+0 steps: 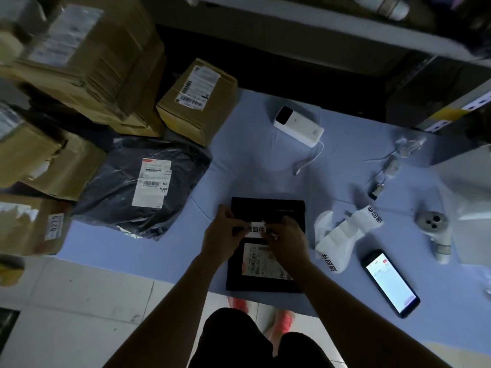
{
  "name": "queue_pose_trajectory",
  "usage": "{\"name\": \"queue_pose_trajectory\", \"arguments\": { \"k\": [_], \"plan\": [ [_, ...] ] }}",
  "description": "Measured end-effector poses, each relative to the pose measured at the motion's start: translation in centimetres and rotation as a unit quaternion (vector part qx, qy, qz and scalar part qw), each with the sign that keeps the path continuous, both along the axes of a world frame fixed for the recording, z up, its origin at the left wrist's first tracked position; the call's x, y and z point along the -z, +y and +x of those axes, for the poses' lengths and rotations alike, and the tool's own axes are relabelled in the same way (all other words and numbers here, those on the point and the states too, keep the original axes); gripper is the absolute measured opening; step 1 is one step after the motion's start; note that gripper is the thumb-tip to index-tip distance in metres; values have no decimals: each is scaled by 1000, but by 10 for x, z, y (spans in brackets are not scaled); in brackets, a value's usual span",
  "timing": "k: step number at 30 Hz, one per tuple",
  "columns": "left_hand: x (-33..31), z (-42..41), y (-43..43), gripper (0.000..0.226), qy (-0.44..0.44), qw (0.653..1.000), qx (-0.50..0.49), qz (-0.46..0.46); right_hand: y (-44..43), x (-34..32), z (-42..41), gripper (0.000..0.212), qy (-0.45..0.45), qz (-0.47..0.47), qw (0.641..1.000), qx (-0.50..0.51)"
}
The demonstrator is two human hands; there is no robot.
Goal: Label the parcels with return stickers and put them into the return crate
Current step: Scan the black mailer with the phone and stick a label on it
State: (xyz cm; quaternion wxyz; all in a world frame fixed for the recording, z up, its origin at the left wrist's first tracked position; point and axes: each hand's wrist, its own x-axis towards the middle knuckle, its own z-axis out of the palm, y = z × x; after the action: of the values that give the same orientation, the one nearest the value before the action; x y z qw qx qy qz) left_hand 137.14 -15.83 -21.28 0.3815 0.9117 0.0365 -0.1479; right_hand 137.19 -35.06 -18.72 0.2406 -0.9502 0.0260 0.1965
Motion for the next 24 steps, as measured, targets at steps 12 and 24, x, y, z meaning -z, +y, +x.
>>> {"name": "queue_pose_trajectory", "arguments": {
  "k": [12, 24],
  "plan": [
    [-12, -56, 3, 21, 121, 965, -216, -90, -45, -13, -29, 51, 39, 40, 983, 177],
    [-63, -164, 33, 25, 88, 905, -334, -249, -7, -39, -76, 51, -6, 177, 983, 45]
  ]
}}
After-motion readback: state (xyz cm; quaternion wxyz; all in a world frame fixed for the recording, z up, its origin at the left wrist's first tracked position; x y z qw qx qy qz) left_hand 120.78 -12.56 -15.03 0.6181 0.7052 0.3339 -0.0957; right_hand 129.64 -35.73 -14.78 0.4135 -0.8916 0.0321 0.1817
